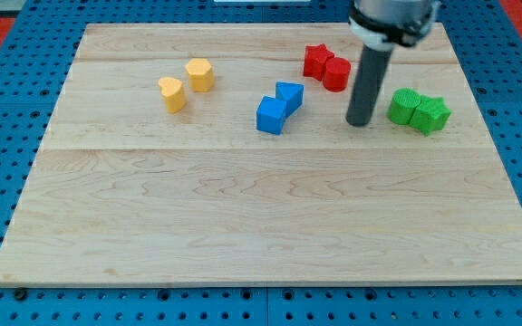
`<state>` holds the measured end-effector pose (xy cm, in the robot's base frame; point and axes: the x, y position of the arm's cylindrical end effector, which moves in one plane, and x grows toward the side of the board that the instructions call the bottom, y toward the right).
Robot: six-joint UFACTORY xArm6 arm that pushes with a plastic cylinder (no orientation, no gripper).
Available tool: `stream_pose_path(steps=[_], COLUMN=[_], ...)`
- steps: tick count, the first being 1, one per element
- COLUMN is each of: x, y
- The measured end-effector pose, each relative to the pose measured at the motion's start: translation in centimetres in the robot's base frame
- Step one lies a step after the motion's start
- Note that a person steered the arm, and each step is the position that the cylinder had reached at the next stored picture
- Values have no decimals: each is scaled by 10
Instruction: Slide green circle to the top of the green star
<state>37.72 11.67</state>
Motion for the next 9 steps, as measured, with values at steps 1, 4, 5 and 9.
stream_pose_path(steps=[1, 4, 5, 9], x=[-24, -94, -106, -92], y=[-39, -89, -74, -82])
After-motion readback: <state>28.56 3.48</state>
